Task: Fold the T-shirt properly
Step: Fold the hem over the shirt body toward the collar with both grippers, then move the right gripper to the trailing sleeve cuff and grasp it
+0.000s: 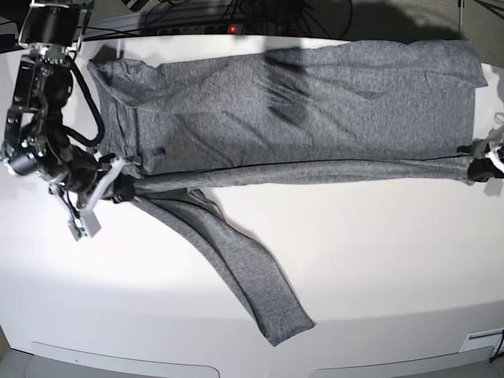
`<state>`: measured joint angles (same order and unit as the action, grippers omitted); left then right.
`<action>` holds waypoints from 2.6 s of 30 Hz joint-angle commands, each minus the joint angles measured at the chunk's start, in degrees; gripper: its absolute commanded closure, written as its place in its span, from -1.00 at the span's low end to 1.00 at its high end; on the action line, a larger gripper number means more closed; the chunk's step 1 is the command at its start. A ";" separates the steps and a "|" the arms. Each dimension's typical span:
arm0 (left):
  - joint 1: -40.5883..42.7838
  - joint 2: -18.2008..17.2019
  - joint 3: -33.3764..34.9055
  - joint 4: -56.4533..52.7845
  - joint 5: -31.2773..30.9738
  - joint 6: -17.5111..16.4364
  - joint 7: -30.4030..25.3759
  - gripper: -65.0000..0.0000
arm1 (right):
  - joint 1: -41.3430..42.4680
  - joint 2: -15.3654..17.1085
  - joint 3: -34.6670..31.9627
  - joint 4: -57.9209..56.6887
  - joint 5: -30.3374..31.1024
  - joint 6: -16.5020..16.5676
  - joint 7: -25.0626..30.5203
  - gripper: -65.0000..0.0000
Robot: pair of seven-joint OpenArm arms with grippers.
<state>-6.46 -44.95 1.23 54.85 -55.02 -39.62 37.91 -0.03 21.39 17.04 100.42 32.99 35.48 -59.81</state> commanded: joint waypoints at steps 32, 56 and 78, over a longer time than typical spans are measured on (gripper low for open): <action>5.68 -2.64 -0.55 3.23 1.66 -0.38 3.02 1.00 | -9.66 0.02 9.62 2.10 0.00 2.25 -2.16 1.00; 5.49 -0.42 -0.55 3.28 2.97 -0.38 -3.32 0.38 | 12.22 0.02 -2.80 -14.60 -2.49 1.36 7.32 -0.16; 5.33 6.67 -0.55 3.28 7.04 -0.38 -6.29 0.38 | 43.76 -12.13 -19.58 -66.62 -26.47 -4.13 28.50 -0.16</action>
<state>-0.82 -37.28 0.82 57.76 -48.71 -40.07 30.63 41.30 9.02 -2.68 32.73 5.85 31.46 -32.29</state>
